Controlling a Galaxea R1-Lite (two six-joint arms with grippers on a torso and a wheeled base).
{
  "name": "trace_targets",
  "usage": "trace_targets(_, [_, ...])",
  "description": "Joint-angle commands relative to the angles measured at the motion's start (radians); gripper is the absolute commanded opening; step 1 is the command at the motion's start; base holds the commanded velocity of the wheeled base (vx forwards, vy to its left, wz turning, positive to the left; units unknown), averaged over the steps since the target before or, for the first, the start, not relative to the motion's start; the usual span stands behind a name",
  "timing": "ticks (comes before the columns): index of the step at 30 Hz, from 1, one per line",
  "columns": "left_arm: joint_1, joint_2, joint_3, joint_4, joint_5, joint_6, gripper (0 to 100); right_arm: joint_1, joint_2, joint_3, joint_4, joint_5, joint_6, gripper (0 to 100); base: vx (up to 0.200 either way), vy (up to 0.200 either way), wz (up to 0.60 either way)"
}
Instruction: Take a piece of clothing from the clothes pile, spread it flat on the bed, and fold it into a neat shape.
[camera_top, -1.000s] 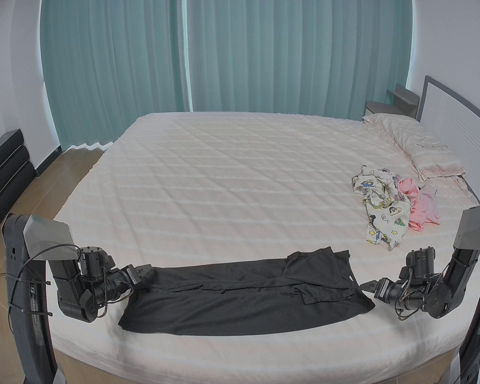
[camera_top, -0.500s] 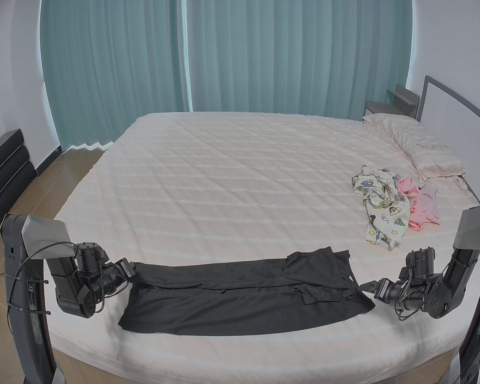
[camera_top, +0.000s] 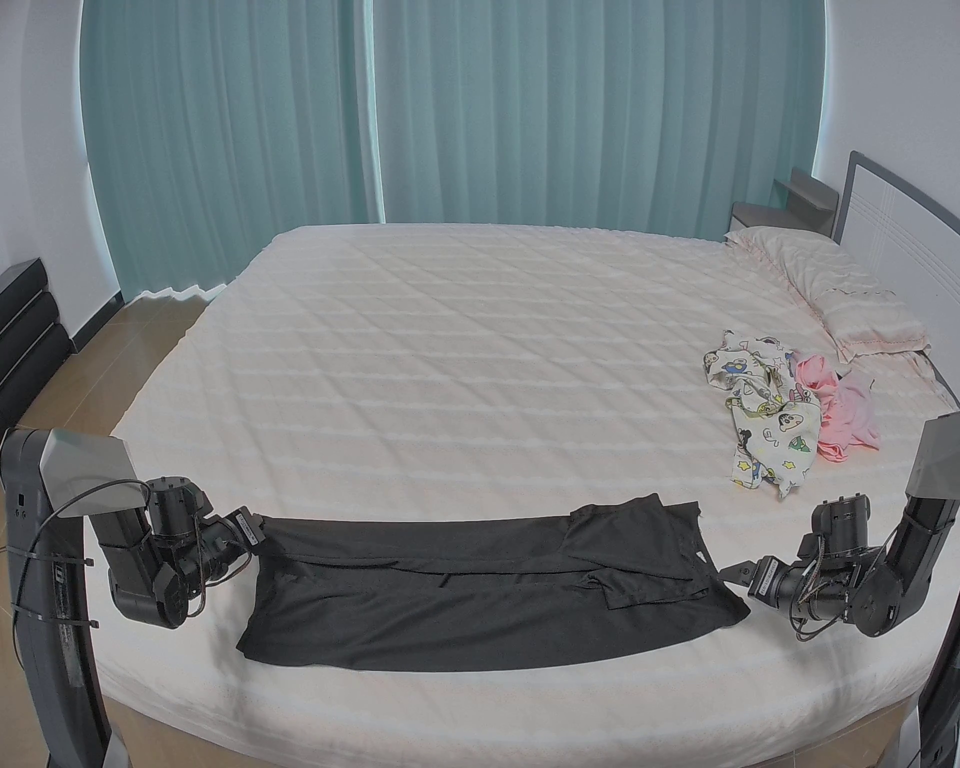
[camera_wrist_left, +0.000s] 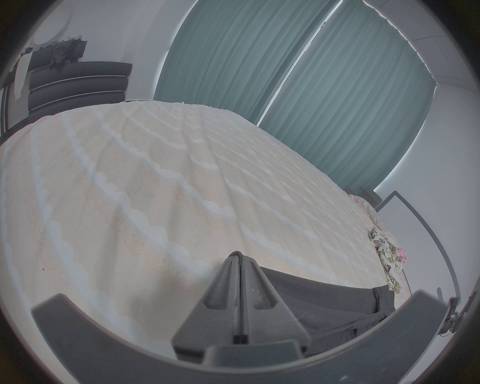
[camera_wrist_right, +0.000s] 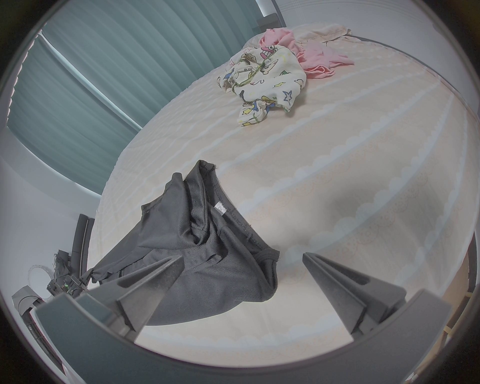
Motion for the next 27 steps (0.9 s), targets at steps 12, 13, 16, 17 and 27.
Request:
trace_targets(12, [-0.002, -0.172, 0.03, 0.112, 0.003, -0.117, 100, 0.002, 0.002, 0.001, 0.0, 0.0, 0.0, 100, 0.0, 0.0, 0.0])
trace_targets(13, [-0.019, -0.215, 0.044, 0.141, 0.003, -0.154, 100, 0.002, 0.002, 0.001, 0.0, 0.0, 0.0, 100, 0.0, 0.0, 0.0])
trace_targets(16, [-0.061, -0.258, 0.089, 0.167, 0.009, -0.181, 100, 0.007, 0.002, 0.001, 0.0, 0.0, 0.0, 100, 0.0, 0.0, 0.0])
trace_targets(17, [-0.077, -0.261, 0.104, 0.165, 0.022, -0.186, 100, 0.01, 0.002, 0.001, 0.0, 0.0, 0.0, 100, 0.0, 0.0, 0.0])
trace_targets(27, [-0.306, -0.255, 0.152, 0.165, 0.203, -0.39, 100, 0.014, 0.004, 0.003, 0.0, 0.0, 0.0, 100, 0.0, 0.0, 0.0])
